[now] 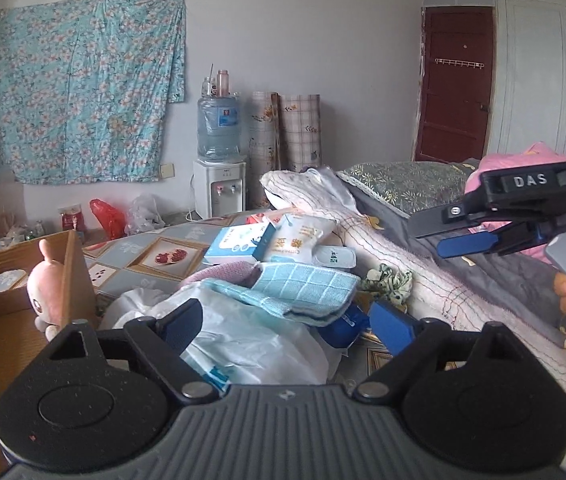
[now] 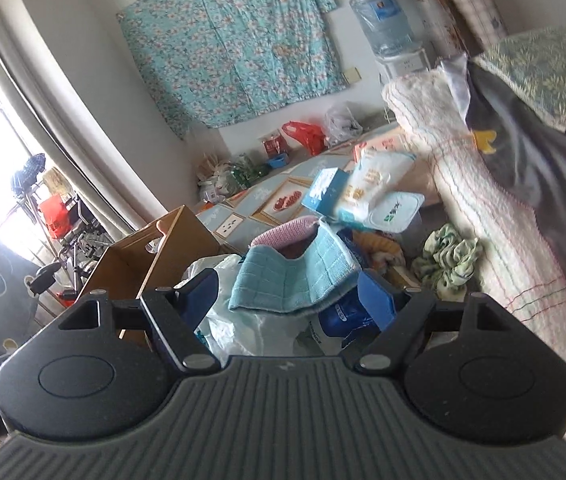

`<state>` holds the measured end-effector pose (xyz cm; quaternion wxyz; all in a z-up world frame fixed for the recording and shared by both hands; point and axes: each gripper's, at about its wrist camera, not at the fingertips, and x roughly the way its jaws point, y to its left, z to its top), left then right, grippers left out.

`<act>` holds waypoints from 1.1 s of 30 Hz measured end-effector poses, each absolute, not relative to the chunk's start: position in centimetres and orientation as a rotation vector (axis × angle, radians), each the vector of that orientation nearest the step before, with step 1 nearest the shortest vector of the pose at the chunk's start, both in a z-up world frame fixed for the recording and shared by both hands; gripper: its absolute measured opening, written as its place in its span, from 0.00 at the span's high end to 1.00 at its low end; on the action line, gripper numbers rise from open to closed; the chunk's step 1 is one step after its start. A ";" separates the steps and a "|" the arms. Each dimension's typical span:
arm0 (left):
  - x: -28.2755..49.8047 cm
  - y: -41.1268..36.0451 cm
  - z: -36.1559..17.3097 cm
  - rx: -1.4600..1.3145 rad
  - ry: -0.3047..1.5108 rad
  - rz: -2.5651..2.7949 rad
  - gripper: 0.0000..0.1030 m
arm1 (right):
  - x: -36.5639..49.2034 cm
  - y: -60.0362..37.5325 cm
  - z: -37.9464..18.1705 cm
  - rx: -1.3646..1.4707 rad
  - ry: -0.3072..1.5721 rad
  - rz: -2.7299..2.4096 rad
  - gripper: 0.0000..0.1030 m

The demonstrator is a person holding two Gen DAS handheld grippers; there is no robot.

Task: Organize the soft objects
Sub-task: 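Move the right tool back to the light-blue towel on the bag, then close the right gripper on the light-blue towel's edge and lift it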

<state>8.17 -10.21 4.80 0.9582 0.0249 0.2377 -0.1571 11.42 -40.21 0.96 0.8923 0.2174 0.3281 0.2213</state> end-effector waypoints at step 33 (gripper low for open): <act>16.5 -10.8 1.2 -0.072 0.603 -0.259 0.90 | 22.2 -35.0 -4.9 0.407 0.702 0.508 0.93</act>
